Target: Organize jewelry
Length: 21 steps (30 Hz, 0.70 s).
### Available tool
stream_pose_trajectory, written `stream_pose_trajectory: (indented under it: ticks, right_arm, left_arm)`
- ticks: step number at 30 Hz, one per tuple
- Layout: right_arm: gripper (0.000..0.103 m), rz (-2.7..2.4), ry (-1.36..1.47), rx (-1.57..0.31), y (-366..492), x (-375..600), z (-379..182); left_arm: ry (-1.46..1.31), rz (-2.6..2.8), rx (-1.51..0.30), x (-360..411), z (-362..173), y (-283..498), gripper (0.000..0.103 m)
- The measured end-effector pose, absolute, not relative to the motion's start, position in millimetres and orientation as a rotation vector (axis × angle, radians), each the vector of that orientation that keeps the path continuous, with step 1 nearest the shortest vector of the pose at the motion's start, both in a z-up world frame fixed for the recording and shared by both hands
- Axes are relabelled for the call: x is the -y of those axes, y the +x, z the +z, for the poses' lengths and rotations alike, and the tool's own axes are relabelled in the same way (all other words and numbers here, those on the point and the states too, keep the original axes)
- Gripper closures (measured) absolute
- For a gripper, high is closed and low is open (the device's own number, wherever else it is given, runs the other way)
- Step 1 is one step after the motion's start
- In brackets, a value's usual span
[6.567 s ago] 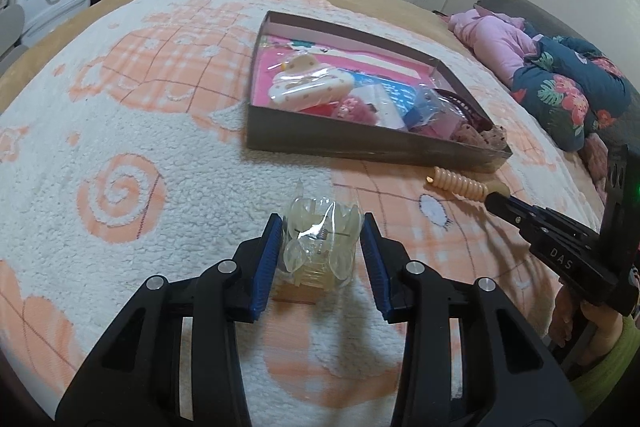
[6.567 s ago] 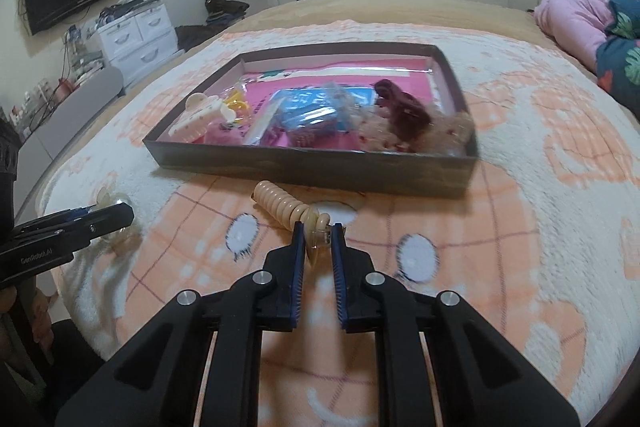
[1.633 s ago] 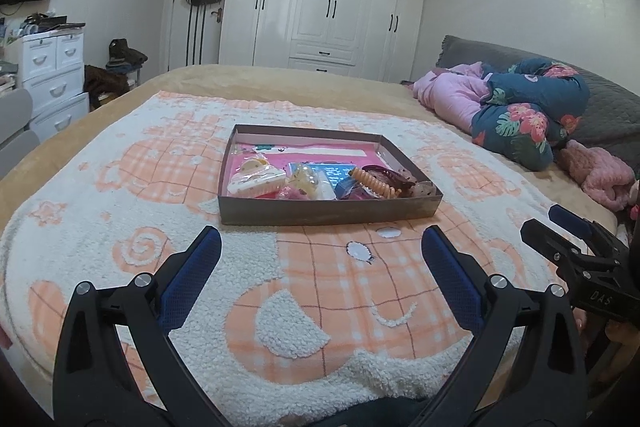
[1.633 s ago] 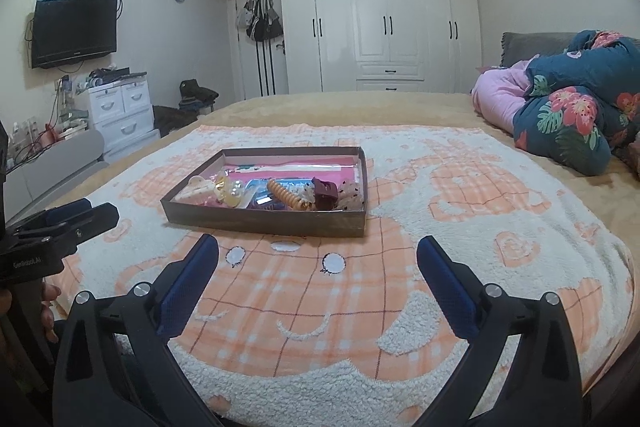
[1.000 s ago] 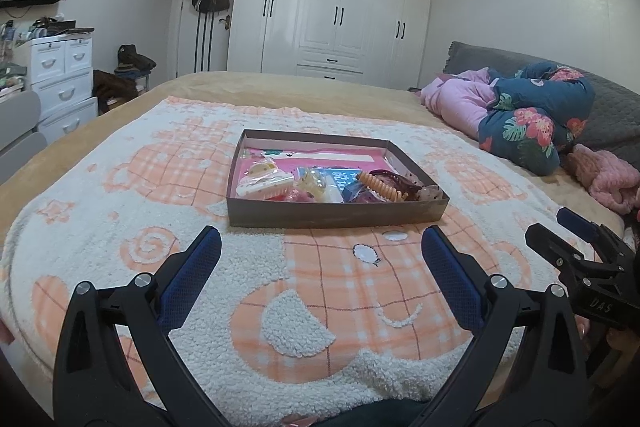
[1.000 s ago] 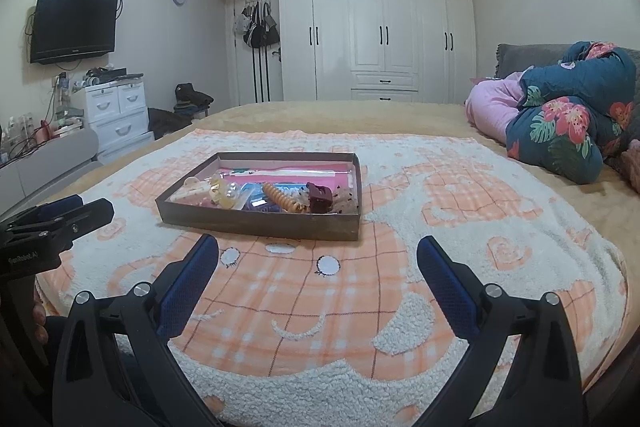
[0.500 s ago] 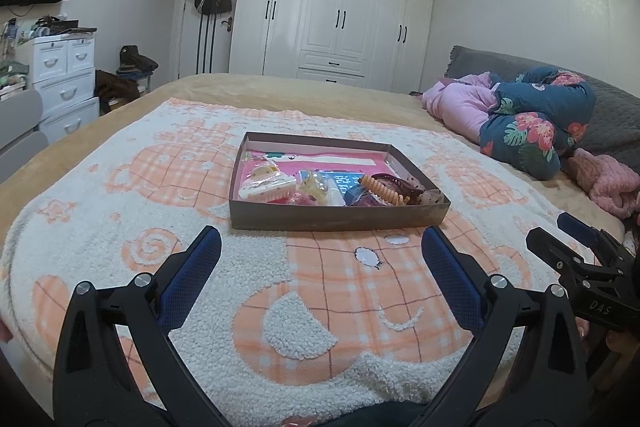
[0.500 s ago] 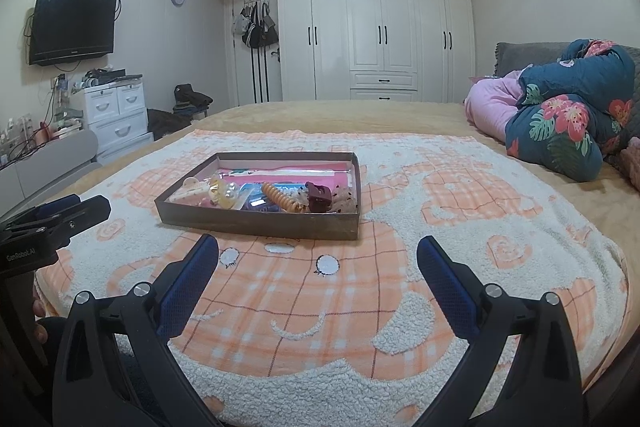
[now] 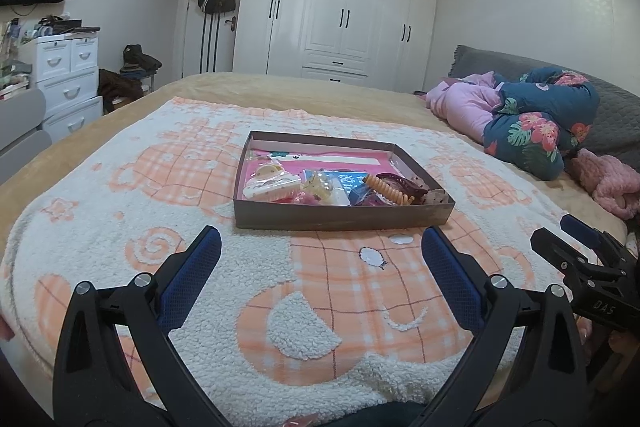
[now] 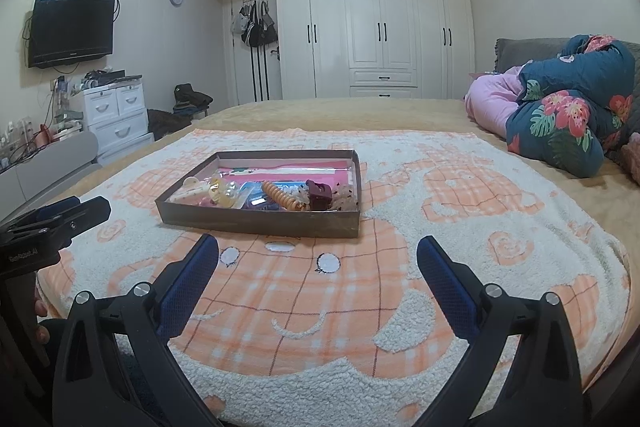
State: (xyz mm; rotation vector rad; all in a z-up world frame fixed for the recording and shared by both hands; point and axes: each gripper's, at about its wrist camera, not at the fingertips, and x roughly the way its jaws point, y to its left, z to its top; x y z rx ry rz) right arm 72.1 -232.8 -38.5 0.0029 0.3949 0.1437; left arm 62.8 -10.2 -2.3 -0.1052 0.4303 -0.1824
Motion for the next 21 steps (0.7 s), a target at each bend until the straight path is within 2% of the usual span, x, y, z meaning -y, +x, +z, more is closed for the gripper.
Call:
stream_pose_trajectory:
  ticks: [21]
  right_arm:
    - [0.006,0.144,0.008,-0.396,71.7,234.0,-39.8]
  left_arm:
    - [-0.103,-0.172,-0.423,8.6,-0.6,62.4,0.011]
